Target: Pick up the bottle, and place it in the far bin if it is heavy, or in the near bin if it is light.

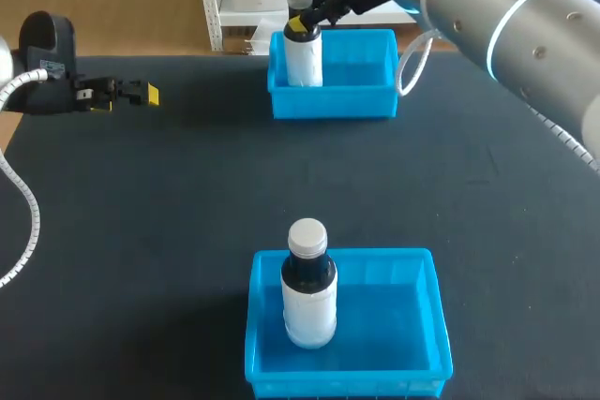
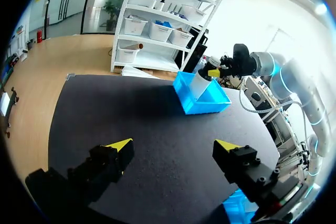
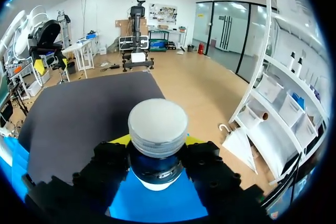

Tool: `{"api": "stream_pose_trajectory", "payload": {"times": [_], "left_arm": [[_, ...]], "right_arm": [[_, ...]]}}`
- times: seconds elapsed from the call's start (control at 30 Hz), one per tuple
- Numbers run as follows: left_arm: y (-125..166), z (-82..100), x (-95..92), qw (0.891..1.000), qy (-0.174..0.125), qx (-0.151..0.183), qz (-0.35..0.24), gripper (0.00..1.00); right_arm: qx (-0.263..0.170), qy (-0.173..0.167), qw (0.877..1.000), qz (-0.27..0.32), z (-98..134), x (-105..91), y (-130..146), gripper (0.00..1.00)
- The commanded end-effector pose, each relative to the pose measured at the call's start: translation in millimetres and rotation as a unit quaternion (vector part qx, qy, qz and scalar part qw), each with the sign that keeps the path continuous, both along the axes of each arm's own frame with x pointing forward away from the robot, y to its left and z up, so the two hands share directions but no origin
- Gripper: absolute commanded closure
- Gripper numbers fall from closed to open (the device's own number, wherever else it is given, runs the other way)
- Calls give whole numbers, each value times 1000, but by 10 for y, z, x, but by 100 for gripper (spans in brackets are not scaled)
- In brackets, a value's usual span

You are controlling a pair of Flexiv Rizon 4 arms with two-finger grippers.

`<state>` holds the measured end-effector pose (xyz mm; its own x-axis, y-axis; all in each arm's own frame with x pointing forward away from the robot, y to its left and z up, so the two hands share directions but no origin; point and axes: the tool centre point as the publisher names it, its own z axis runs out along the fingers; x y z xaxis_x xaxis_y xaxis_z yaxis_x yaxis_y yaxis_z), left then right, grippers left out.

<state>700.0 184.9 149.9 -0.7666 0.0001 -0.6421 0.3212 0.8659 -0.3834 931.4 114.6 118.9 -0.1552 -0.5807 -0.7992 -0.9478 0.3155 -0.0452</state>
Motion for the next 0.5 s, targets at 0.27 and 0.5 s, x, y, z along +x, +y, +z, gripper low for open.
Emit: {"api": "stream_pose_trajectory", "payload": {"times": [0.27, 0.5], "left_arm": [[0, 0, 0, 1000, 0, 0, 0, 0], [0, 0, 0, 1000, 0, 0, 0, 0]], "right_arm": [[11, 144, 976, 165, 20, 63, -118, 0], [3, 142, 982, 127, 93, -67, -439, 0]]}}
